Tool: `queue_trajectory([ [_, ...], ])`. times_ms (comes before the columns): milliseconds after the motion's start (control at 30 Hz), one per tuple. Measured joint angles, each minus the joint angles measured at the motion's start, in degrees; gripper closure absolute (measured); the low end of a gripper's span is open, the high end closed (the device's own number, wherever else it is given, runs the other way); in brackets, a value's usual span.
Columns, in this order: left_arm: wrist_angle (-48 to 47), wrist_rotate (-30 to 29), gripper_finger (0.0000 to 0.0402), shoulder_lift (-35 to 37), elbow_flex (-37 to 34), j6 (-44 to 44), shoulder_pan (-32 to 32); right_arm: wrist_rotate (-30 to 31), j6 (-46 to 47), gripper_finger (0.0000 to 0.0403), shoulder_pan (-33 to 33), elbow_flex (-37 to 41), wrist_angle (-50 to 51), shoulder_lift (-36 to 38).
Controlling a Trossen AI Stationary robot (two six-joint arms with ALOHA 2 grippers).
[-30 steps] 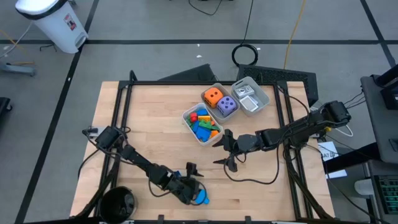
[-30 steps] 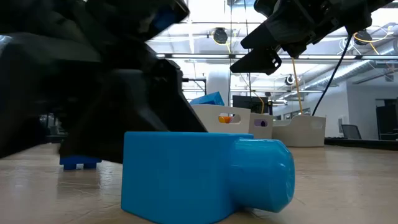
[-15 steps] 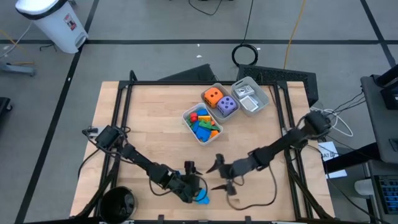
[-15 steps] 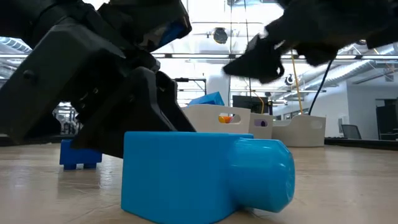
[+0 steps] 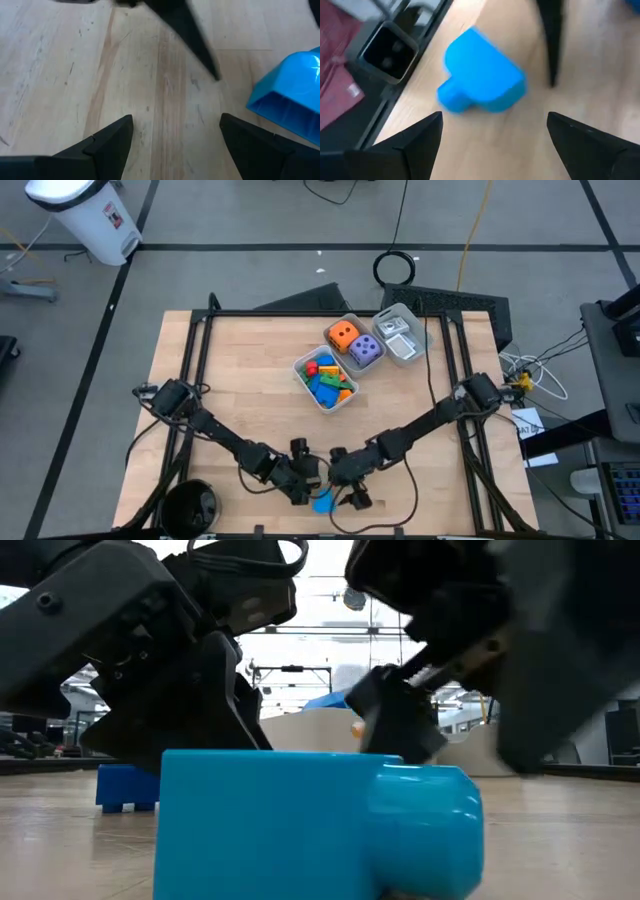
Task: Pick & Place Toys
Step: Put the light blue game piece into the white bin
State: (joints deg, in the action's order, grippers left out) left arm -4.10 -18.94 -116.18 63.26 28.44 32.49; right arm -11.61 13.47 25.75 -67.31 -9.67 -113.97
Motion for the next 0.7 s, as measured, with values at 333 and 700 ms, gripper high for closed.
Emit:
queue_trajectory([
  [333,0.68,3.9,0.0094,1.11,-0.17,-1.72,0.92,6.94,-2.83,0.0074,0.41,-0.07,2.18,3.97],
  [700,7.72,5.12,0.0183,9.19,-0.25,-12.8,2.9,7.18,-2.1,0.0074,0.33,-0.03,13.5,8.11],
])
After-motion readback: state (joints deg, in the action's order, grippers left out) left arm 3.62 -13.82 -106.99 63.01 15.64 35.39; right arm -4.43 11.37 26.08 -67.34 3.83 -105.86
